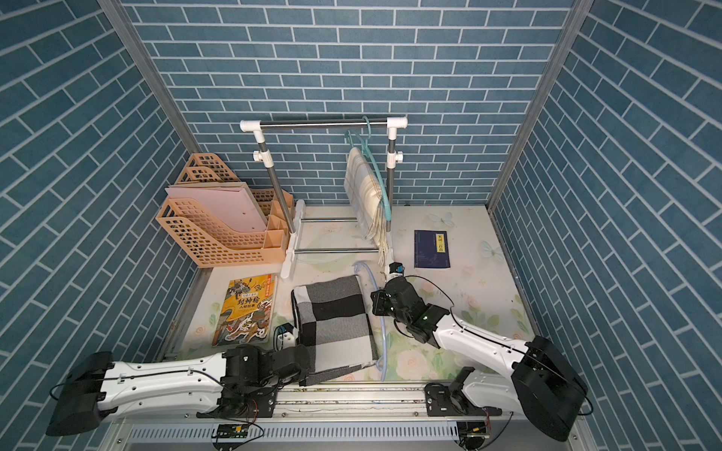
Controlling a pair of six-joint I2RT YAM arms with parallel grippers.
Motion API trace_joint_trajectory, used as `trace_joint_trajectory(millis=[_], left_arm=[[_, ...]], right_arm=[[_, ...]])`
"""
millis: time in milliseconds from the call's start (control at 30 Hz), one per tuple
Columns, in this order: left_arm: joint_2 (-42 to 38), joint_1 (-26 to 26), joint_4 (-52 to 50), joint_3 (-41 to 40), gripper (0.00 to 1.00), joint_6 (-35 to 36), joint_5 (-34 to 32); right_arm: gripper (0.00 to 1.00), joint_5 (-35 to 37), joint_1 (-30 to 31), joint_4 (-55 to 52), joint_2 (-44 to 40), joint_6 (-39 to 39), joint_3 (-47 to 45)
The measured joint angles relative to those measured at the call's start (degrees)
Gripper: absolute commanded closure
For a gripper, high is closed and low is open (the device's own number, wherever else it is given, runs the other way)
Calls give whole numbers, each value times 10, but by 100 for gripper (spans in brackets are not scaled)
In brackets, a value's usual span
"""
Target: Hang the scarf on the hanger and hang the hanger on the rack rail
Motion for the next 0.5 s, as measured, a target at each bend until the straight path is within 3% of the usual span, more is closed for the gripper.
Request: trace_joint_trajectory(millis=[233,500], left_arm=[[-57,-20,-81,2,100,-52,11],[-31,-30,-85,-9,100,-71,33]], right_arm=[[100,10,0,-15,3,-6,11],[100,19,1,-34,9,-9,25]])
